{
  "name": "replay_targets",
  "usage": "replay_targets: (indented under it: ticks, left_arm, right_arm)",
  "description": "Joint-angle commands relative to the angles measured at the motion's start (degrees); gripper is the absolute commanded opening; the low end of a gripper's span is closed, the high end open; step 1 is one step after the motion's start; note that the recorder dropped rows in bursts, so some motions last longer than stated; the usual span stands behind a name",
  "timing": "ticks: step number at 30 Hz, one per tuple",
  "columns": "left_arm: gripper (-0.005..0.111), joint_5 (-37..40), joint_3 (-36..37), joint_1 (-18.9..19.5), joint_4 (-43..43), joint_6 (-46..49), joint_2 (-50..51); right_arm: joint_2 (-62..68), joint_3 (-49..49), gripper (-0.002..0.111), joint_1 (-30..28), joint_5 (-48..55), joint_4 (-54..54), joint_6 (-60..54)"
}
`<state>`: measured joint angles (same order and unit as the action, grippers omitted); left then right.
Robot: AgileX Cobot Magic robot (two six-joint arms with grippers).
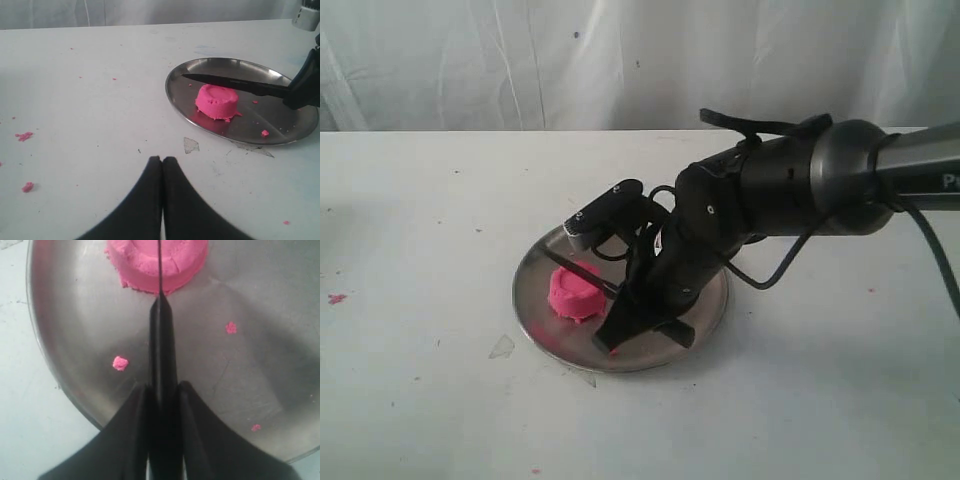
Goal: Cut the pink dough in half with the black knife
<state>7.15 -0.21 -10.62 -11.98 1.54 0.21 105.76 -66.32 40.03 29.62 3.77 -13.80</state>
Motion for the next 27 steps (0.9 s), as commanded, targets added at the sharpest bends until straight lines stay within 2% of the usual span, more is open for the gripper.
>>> replay_targets:
  ticks: [1,7,12,17,20,23,25,27]
  left_arm:
    - [0.000,0.0,0.2,0.2,0.6,0.5,-0.2]
    - [0.000,-6.3,0.2,0.2,0.4,2.5,-0.2]
    - [0.000,-16.2,0.2,0.2,-2.2,-8.1,-0.2]
    - [0.000,-21.9,0.2,0.2,-2.2,-10.1,-0.2]
    - [0.000,-24.4,0.2,0.2,-1.9,-23.5,-0.2]
    - [0.000,-19.8,-1.9,0.2,4.2,-31.4,-0.2]
    - [0.000,-11.2,-6.5,0.2,4.8,-34.9,-0.2]
    - [0.000,-3.7,-11.5,0.2,4.8,-33.5,0.5]
  right_arm:
    - [0.1,-0.6,0.003,-0.1,-1.3,-3.8,2.5]
    - [0.1,-0.6,0.003,-0.1,-2.0,-3.8,2.8]
    - [0.1,-0.6,0.003,-0.1,-2.1,-3.8,2.8]
    - [0.1,-0.6,0.003,-0.1,-2.3,-3.8,2.8]
    - [0.1,-0.6,0.003,-0.1,-2.7,-3.8,3.1]
    - [0.1,-0.6,0.003,-0.1,-2.7,-3.8,3.5]
    - [0.1,-0.6,0.003,-0.1,-2.7,-3.8,3.5]
    - [0.1,-0.6,0.003,-0.1,-2.6,-3.8,3.6]
